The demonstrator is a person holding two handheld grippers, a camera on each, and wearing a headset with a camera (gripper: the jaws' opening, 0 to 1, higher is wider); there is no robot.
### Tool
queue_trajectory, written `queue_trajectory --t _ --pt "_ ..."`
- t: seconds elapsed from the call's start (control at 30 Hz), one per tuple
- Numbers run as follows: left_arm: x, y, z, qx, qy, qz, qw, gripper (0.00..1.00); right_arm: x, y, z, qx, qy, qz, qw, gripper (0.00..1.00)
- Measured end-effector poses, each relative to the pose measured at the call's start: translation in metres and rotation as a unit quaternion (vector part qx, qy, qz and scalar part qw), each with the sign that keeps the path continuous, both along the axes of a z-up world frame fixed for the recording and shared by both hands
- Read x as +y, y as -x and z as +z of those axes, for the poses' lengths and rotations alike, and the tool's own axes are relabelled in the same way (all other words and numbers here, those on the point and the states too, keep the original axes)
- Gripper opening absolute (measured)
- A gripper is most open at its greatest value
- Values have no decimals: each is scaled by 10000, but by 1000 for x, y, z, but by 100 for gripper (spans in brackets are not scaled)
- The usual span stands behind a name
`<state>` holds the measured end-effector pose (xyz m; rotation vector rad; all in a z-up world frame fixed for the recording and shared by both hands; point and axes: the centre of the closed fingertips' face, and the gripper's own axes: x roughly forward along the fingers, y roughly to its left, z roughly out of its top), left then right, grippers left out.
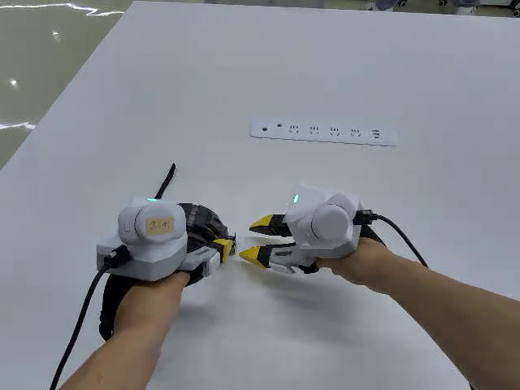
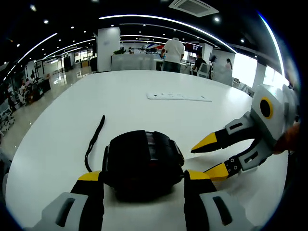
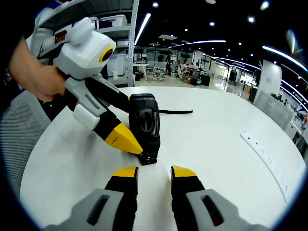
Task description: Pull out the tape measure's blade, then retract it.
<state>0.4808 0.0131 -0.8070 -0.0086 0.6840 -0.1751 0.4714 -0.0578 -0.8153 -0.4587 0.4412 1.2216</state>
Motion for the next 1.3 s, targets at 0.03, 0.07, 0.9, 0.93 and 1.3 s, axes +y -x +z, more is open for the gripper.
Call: queue_trajectory --t 0.03,0.07,0.9,0.93,1.3 --pt "-1 5 0 -17 -93 -144 9999 66 -10 1 2 61 -72 -138 9999 26" --pt "-1 6 1 -36 -115 -182 9998 67 -12 1 3 52 -82 -167 9998 28" --pt "-15 18 23 -666 25 -1699 9832 91 -102 16 26 94 -567 -1243 9906 58" --pt "-15 19 26 -702 60 -1753 9820 91 -106 17 26 137 -609 -1317 9893 60" --pt "-14 32 38 -901 298 -2218 9705 96 -136 29 34 173 -836 -1793 9801 73"
